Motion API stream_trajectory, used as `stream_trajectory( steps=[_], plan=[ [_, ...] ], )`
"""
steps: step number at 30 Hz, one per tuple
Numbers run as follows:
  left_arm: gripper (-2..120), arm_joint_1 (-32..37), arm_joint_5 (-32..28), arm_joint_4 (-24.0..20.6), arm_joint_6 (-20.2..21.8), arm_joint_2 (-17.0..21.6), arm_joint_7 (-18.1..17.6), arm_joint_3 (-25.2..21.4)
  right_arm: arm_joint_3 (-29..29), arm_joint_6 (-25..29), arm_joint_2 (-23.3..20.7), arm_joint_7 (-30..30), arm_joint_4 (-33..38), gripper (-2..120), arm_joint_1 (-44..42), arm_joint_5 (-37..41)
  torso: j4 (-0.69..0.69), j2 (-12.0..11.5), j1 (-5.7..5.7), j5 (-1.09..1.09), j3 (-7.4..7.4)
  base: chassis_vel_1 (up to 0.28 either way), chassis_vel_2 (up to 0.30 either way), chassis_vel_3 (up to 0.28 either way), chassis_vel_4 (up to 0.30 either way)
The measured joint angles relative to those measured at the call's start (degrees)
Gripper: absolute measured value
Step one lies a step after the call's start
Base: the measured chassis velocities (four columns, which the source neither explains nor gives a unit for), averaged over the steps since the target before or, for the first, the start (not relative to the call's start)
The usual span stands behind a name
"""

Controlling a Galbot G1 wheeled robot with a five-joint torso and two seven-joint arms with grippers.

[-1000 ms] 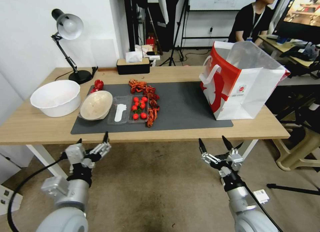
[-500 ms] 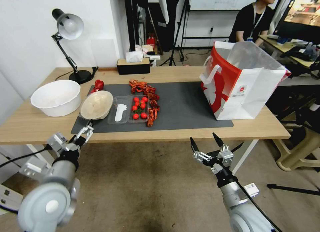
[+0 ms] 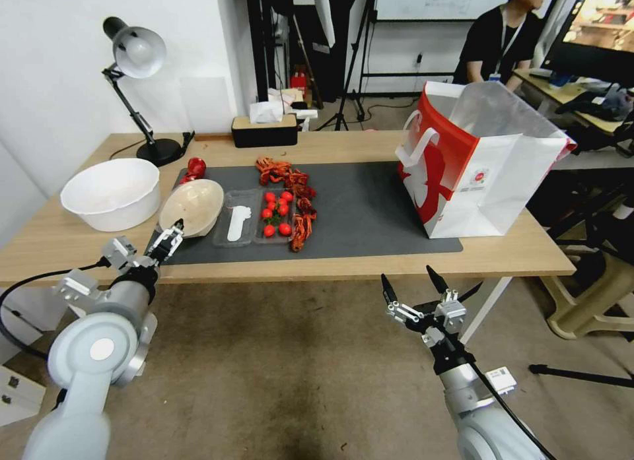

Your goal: Pick up the trash from the table and place it into the takeout bag.

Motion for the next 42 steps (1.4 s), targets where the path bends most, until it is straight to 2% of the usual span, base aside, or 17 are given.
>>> stream_trajectory(
  steps=[16, 17, 18, 21, 23, 24, 26, 27, 29, 31, 37, 38, 40, 42],
  plan=[
    [100, -3.57, -3.35, 3.96, 1.40, 0.43, -1.13, 0.65, 0.09, 0.00, 0.27, 0.72, -0.24, 100, -0.01, -0.52, -0.01, 0.00, 0.00, 0.00, 0.00, 0.000, 0.000, 0.000, 0.000],
    [89, -3.93, -3.59, 4.40, 1.47, 0.45, -1.26, 0.79, 0.12, 0.00, 0.28, 0.76, -0.24, 100, -0.02, -0.53, 0.00, 0.00, 0.00, -0.01, 0.00, 0.000, 0.000, 0.000, 0.000],
    [89, -3.93, -3.59, 4.40, 1.47, 0.45, -1.26, 0.79, 0.12, 0.00, 0.28, 0.76, -0.24, 100, -0.02, -0.53, 0.00, 0.00, 0.00, -0.01, 0.00, 0.000, 0.000, 0.000, 0.000],
    [73, -5.95, -6.67, 6.41, 2.35, 0.93, -1.38, 1.04, 0.36, -0.03, 0.40, 1.14, -0.55, 100, -0.01, -0.68, 0.00, 0.00, 0.00, 0.00, 0.00, 0.000, 0.000, 0.000, 0.000],
    [70, -6.78, -8.06, 7.23, 2.35, 1.07, -1.38, 1.04, 0.53, -0.04, 0.49, 1.25, -0.58, 100, -0.08, -0.79, 0.00, 0.00, 0.00, 0.00, 0.00, 0.000, 0.000, 0.000, 0.000],
    [62, -7.41, -9.12, 7.80, 2.28, 1.16, -1.59, 1.08, 0.69, -0.05, 0.54, 1.28, -0.57, 100, -0.24, -0.85, 0.00, 0.00, 0.00, 0.01, -0.01, 0.000, 0.000, 0.000, 0.000],
    [55, -8.02, -9.87, 8.72, 1.67, 1.39, -1.69, 1.87, 0.87, -0.13, 0.56, 1.36, -0.52, 100, -0.29, -0.88, 0.00, 0.00, 0.00, 0.00, 0.00, 0.000, 0.000, 0.000, 0.000],
    [55, -8.02, -9.87, 8.72, 1.67, 1.39, -1.69, 1.87, 0.87, -0.13, 0.56, 1.36, -0.52, 100, -0.29, -0.88, 0.00, 0.00, 0.00, 0.00, 0.00, 0.000, 0.000, 0.000, 0.000],
    [45, -8.65, -10.75, 9.46, 1.28, 1.57, -1.68, 2.39, 0.92, -0.15, 0.60, 1.41, -0.56, 100, -0.38, -1.05, 0.00, 0.00, 0.00, 0.00, 0.00, 0.000, 0.000, 0.000, 0.000],
    [41, -8.76, -10.87, 9.56, 1.04, 1.62, -1.43, 2.47, 0.95, -0.15, 0.64, 1.42, -0.56, 100, -0.48, -1.10, 0.00, 0.00, 0.00, 0.00, 0.00, 0.000, 0.000, 0.000, 0.000],
    [15, -7.92, -10.81, 8.95, 0.77, 1.83, 2.92, 2.58, 1.17, -0.24, 0.58, 1.80, 0.07, 100, -0.70, -1.11, 0.00, 0.00, -0.01, 0.00, 0.00, 0.000, 0.000, 0.000, 0.000],
    [15, -7.92, -10.81, 8.95, 0.77, 1.83, 2.92, 2.58, 1.17, -0.24, 0.58, 1.80, 0.07, 100, -0.70, -1.11, 0.00, 0.00, -0.01, 0.00, 0.00, 0.000, 0.000, 0.000, 0.000],
    [6, -7.72, -10.78, 8.72, 0.82, 1.87, 3.31, 2.57, 1.17, -0.27, 0.60, 1.80, 0.36, 100, -0.69, -1.12, 0.00, 0.00, -0.01, 0.00, 0.00, 0.000, 0.000, 0.000, 0.000],
    [2, -7.46, -10.76, 8.46, 0.83, 1.91, 3.67, 2.57, 1.11, -0.27, 0.71, 1.80, 0.46, 100, -0.75, -1.16, 0.00, 0.00, -0.01, 0.00, -0.01, 0.000, 0.000, 0.000, 0.000]
  ],
)
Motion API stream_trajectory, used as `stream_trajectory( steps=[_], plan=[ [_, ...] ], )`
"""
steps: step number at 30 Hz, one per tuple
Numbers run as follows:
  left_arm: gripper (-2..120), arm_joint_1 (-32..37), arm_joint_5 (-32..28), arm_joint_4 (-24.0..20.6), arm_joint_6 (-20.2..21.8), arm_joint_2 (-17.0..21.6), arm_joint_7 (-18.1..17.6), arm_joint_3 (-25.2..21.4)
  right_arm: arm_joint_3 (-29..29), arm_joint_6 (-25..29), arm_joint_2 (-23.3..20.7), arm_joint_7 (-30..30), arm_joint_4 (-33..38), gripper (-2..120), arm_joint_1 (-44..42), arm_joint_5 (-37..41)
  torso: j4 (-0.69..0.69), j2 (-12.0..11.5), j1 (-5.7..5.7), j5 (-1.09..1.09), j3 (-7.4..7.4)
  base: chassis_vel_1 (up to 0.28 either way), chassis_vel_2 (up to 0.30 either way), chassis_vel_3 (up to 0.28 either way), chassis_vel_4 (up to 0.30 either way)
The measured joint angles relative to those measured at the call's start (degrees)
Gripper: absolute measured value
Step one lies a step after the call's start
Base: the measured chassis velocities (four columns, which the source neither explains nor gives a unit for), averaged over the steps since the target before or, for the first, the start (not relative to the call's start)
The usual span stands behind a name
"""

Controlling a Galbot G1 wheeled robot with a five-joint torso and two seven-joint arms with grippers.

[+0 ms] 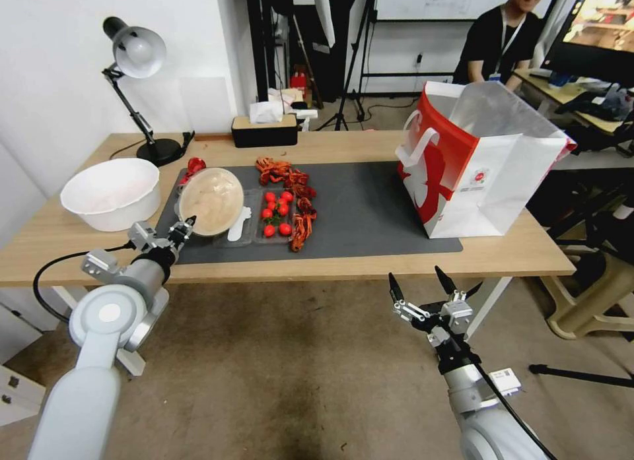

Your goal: Pick up the trash from the table and place it into the takeout bag.

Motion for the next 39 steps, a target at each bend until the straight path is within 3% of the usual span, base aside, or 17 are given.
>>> stream_trajectory(
  steps=[4, 6, 7, 9, 10, 12, 18, 25, 26, 29, 32, 39],
  plan=[
    [0, 1.18, 1.46, -2.00, -0.11, 0.56, 2.80, 0.04, -0.15, -0.01, 0.42, 0.00, 0.20, 100, -0.29, -0.27, 0.00, 0.00, 0.00, 0.01, 0.00, 0.000, 0.000, 0.000, 0.000],
    [0, 1.35, 6.46, -3.86, -1.43, 2.91, 9.72, 0.51, -0.31, -0.08, 0.52, -0.02, 0.72, 100, -0.43, -0.71, 0.00, 0.00, 0.00, 0.01, 0.00, 0.000, 0.000, 0.000, 0.000],
    [0, 1.35, 6.46, -3.86, -1.43, 2.91, 9.72, 0.51, -0.31, -0.08, 0.52, -0.02, 0.72, 100, -0.43, -0.71, 0.00, 0.00, 0.00, 0.01, 0.00, 0.000, 0.000, 0.000, 0.000],
    [0, 0.29, 11.71, -4.18, -3.13, 5.81, 17.09, 1.42, -0.44, -0.40, 0.49, 0.00, 1.12, 100, -0.09, -1.34, 0.01, 0.00, 0.00, 0.00, 0.00, 0.000, 0.000, 0.000, 0.000],
    [0, 0.29, 11.71, -4.18, -3.13, 5.81, 17.09, 1.42, -0.44, -0.40, 0.49, 0.00, 1.12, 100, -0.09, -1.34, 0.01, 0.00, 0.00, 0.00, 0.00, 0.000, 0.000, 0.000, 0.000],
    [0, -0.60, 12.53, -4.74, -3.45, 7.58, 20.97, 2.47, -0.73, -0.69, 0.61, 0.06, 1.69, 100, -0.18, -2.06, 0.01, 0.00, 0.00, 0.00, 0.00, 0.000, 0.000, 0.000, 0.000],
    [0, -4.04, 11.21, -6.89, -2.52, 9.27, 22.61, 6.77, -0.82, -0.85, 1.28, 0.08, 2.28, 100, -0.86, -3.14, 0.00, 0.00, 0.00, 0.00, 0.00, 0.000, 0.000, 0.000, 0.000],
    [0, -9.56, 11.21, -5.83, -2.20, 9.83, 24.26, 12.86, -0.14, -0.86, 1.94, 0.10, 2.87, 100, -1.99, -3.91, 0.00, 0.00, 0.00, 0.01, 0.00, 0.000, 0.000, 0.000, 0.000],
    [0, -13.40, 12.08, -3.82, -2.91, 9.98, 26.78, 16.39, 0.62, -0.78, 2.44, 0.07, 3.46, 100, -3.11, -4.34, 0.00, 0.00, 0.01, 0.00, 0.01, 0.000, 0.000, 0.000, 0.000],
    [0, -18.71, 16.59, -0.81, -3.94, 10.14, 32.06, 21.14, 1.61, -0.06, 3.14, 0.00, 4.01, 100, -4.88, -5.17, 0.00, 0.00, 0.00, 0.01, 0.00, 0.000, 0.000, 0.000, 0.000],
    [0, -22.07, 19.21, 1.03, -4.48, 10.03, 34.26, 24.26, 2.13, 0.39, 3.60, -0.03, 4.23, 100, -5.79, -5.66, 0.00, 0.00, 0.01, 0.00, 0.01, 0.000, 0.000, 0.000, 0.000],
    [0, -27.61, 20.94, 4.41, -5.17, 8.71, 35.14, 28.90, 3.02, 0.91, 4.52, -0.06, 4.46, 100, -6.76, -6.20, 0.00, 0.00, 0.00, 0.01, 0.01, 0.000, 0.000, 0.000, 0.000]
  ],
)
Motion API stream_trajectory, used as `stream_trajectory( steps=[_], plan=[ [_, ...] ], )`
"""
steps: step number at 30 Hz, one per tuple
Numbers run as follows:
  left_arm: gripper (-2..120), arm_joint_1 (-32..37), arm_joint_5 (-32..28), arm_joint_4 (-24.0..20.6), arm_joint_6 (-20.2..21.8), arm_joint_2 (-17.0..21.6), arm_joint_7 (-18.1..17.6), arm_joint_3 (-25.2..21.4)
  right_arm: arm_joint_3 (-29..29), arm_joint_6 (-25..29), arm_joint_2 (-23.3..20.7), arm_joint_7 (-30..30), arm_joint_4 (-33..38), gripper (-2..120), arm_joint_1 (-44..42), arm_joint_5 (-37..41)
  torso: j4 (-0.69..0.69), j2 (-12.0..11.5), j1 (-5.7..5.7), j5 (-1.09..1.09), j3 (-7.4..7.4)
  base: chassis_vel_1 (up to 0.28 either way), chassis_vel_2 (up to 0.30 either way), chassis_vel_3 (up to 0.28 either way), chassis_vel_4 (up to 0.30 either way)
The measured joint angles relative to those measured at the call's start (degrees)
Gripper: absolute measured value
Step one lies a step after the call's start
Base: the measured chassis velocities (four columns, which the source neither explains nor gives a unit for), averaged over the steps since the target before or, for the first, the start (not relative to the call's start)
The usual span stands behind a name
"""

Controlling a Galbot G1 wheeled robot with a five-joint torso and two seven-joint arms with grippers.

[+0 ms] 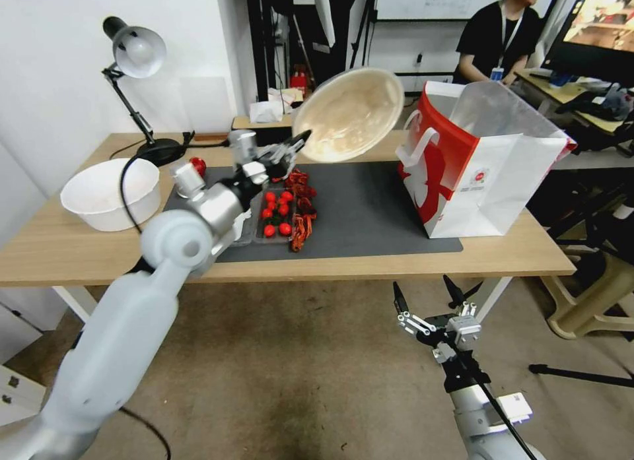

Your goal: Pick up the trash from the table and place it into the takeout bag.

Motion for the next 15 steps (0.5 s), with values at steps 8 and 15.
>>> stream_trajectory(
  steps=[8, 15],
  plan=[
    [0, -5.96, 3.75, 4.54, -1.87, -2.03, 1.69, 4.89, 1.12, 0.63, 0.61, -0.07, 0.11, 100, -0.94, -0.25, -0.02, 0.00, 0.01, 0.00, 0.00, 0.000, 0.000, 0.000, 0.000],
    [0, -15.22, 11.92, 13.29, -7.46, -6.13, 5.64, 12.52, 2.75, 1.49, 1.76, -0.13, 0.30, 100, -2.21, -0.48, 0.01, 0.00, 0.01, 0.00, 0.00, 0.000, 0.000, 0.000, 0.000]
  ],
)
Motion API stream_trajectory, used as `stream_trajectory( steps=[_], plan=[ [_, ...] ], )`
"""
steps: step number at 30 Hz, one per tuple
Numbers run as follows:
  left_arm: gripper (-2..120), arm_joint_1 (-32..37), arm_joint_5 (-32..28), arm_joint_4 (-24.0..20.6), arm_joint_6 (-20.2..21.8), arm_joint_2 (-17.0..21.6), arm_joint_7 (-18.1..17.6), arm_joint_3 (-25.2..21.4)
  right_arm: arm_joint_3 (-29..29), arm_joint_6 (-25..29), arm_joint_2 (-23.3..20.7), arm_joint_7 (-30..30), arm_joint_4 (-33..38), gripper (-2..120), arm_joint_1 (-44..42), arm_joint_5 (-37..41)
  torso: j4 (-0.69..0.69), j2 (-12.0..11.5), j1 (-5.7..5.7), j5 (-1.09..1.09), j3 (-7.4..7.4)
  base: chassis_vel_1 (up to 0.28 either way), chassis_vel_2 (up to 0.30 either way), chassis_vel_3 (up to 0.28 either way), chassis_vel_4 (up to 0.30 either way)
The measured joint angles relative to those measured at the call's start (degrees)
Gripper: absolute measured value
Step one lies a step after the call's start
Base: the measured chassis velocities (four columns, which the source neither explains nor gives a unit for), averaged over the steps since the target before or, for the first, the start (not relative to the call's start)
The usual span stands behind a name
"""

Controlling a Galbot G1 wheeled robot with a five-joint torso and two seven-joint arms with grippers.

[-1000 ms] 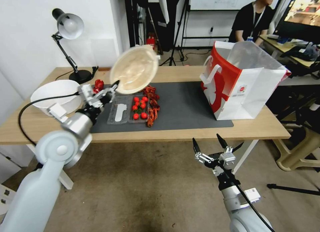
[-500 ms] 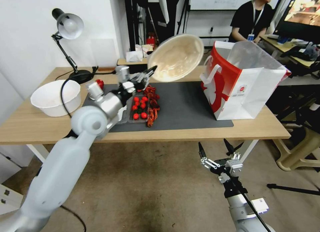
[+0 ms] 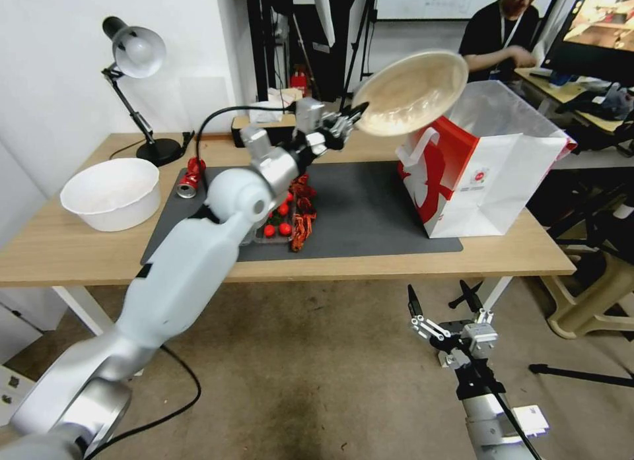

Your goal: Pick up the trash from the table and place it into the takeout bag.

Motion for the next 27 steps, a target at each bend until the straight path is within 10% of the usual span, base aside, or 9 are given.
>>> stream_trajectory(
  steps=[10, 27],
  plan=[
    [0, -10.49, 15.30, 11.93, -11.15, -9.70, -0.39, 8.09, 2.17, 2.39, 2.00, -0.11, -0.30, 100, -2.35, -0.23, 0.00, 0.00, 0.00, 0.00, 0.00, 0.000, 0.000, 0.000, 0.000],
    [0, -15.72, 29.63, 19.00, -14.17, -14.74, 0.50, 12.21, 2.41, 2.78, 3.06, -0.14, -1.08, 100, -2.05, -0.04, 0.00, 0.01, 0.00, -0.01, 0.00, 0.000, 0.000, 0.000, 0.000]
  ],
)
